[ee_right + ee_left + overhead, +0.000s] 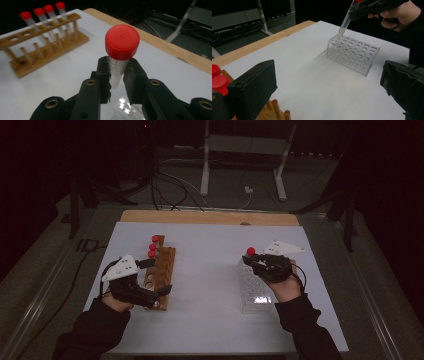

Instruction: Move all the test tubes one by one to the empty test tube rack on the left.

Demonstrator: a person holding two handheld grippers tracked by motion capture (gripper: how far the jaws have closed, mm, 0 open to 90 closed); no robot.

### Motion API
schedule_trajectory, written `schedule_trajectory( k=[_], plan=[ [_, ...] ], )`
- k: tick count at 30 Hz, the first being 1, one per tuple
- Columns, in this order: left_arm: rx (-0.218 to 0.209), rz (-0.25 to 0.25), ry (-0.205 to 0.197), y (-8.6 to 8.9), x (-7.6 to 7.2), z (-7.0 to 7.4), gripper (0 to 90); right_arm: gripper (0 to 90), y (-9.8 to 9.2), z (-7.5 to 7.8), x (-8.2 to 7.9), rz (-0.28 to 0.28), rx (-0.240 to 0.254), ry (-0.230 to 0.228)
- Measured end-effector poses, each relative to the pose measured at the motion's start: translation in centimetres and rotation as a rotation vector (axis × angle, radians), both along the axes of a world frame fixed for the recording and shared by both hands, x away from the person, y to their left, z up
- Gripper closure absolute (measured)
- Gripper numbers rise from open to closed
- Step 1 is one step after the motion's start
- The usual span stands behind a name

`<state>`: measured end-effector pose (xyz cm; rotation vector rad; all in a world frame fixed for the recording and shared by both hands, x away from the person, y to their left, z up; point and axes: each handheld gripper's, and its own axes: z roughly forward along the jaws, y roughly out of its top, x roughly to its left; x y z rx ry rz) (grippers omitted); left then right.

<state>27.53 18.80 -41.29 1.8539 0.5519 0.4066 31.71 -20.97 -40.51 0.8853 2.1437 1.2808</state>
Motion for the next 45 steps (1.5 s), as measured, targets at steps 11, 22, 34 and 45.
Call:
schedule_trajectory(
  k=[11, 22, 34, 45],
  plan=[
    [0.016, -0.046, 0.004, -1.9, -0.9, 0.4, 1.3, 75.5, 2.8, -0.8, -1.3, 0.109, -0.028, 0.039],
    [0.018, -0.072, 0.018, -3.4, -1.6, 0.5, 1.4, 75.6, 5.4, -2.7, -2.4, 0.204, -0.083, 0.095],
    [0.038, -0.11, 0.023, -5.6, -1.7, -0.4, 2.0, 75.5, 8.3, -4.4, -3.9, 0.308, -0.13, 0.14],
    [0.048, -0.148, 0.014, -7.1, -1.8, -1.5, 19.7, 75.6, 9.6, -5.0, -4.7, 0.362, -0.153, 0.161]
  ],
)
